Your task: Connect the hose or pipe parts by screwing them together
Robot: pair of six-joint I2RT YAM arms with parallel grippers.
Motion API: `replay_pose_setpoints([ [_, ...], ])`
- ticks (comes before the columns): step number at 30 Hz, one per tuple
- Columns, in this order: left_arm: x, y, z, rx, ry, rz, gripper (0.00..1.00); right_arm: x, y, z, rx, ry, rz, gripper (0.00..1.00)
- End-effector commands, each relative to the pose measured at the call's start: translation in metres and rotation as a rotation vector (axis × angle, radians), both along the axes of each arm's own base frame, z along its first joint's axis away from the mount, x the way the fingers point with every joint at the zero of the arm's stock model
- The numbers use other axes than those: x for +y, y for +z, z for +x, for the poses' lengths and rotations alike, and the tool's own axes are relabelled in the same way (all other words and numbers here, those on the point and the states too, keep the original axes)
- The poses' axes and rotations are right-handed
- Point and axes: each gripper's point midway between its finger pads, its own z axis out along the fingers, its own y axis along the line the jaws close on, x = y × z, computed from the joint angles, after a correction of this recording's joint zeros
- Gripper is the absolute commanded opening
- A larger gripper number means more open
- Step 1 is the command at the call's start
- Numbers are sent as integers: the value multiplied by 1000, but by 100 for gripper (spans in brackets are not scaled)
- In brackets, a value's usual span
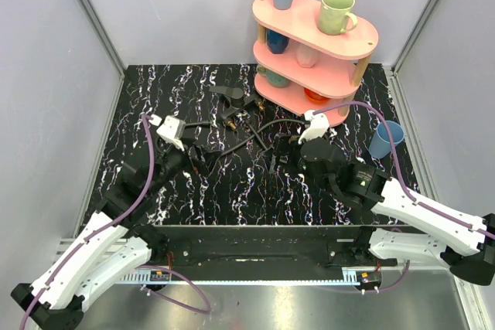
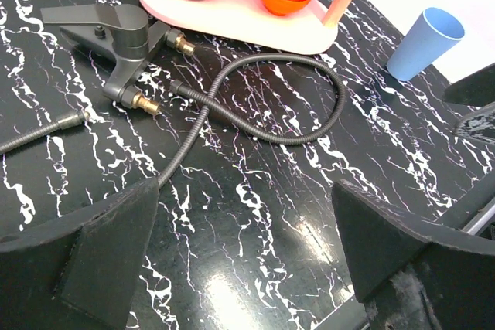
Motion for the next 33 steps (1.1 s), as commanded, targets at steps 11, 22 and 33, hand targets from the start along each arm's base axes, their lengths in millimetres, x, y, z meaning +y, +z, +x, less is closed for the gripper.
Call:
replay_pose_setpoints([
  [11,44,-4,99,251,365,-131,97,-19,21,-15,-76,30,107,100],
  [22,31,-24,261,325,431,-458,83,-14,40,-40,-162,224,115,100],
  [33,-4,-86,344,357,334,-531,82,1,30,-29,-164,241,31,100],
])
